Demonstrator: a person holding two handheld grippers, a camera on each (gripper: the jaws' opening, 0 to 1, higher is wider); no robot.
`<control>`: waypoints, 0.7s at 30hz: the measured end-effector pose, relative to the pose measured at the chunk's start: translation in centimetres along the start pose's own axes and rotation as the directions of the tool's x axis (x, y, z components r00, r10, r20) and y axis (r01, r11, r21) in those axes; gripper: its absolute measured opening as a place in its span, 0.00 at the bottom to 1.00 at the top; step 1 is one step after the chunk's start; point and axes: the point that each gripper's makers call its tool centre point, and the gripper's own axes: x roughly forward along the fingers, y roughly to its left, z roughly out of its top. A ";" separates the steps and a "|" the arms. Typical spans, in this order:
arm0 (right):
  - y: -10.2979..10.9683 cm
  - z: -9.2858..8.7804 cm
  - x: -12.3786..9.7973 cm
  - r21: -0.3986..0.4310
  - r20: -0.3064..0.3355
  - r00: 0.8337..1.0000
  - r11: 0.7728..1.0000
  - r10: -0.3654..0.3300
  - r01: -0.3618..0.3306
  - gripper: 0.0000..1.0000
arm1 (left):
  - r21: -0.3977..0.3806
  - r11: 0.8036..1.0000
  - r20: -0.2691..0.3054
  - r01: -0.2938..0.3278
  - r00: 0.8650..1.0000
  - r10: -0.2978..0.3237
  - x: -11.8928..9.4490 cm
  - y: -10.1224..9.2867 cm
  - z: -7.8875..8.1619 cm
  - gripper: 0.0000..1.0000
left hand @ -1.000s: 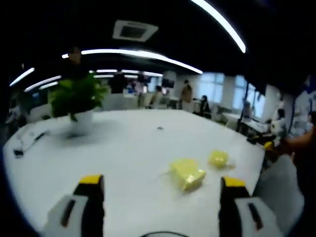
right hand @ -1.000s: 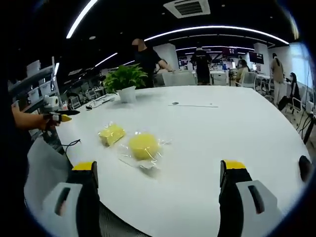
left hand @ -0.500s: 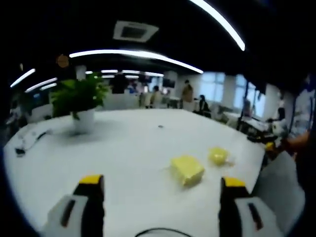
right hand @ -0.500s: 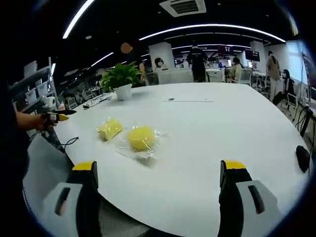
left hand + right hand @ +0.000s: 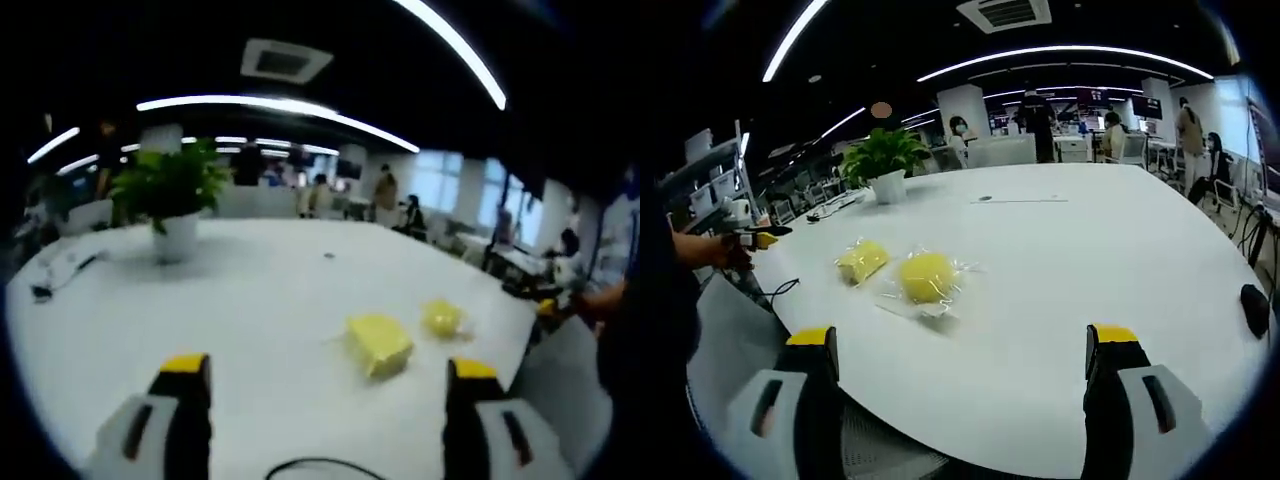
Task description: Compare the silicone blocks by pressing each to a similar depth, holding the contact briefly, and releasing to observe deformation and rebound differences across the visible hardness samples.
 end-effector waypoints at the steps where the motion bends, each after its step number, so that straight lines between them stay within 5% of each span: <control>1: 0.0 0.0 0.1 0.002 0.000 1.000 1.000 0.002 -0.002 0.96 | 0.002 1.000 0.002 0.003 1.000 -0.003 0.1 -0.1 0.1 1.00; 21: 0.0 0.1 0.4 0.015 -0.002 1.000 1.000 0.010 -0.010 0.96 | -0.006 1.000 -0.002 0.011 1.000 -0.011 0.2 0.3 0.2 1.00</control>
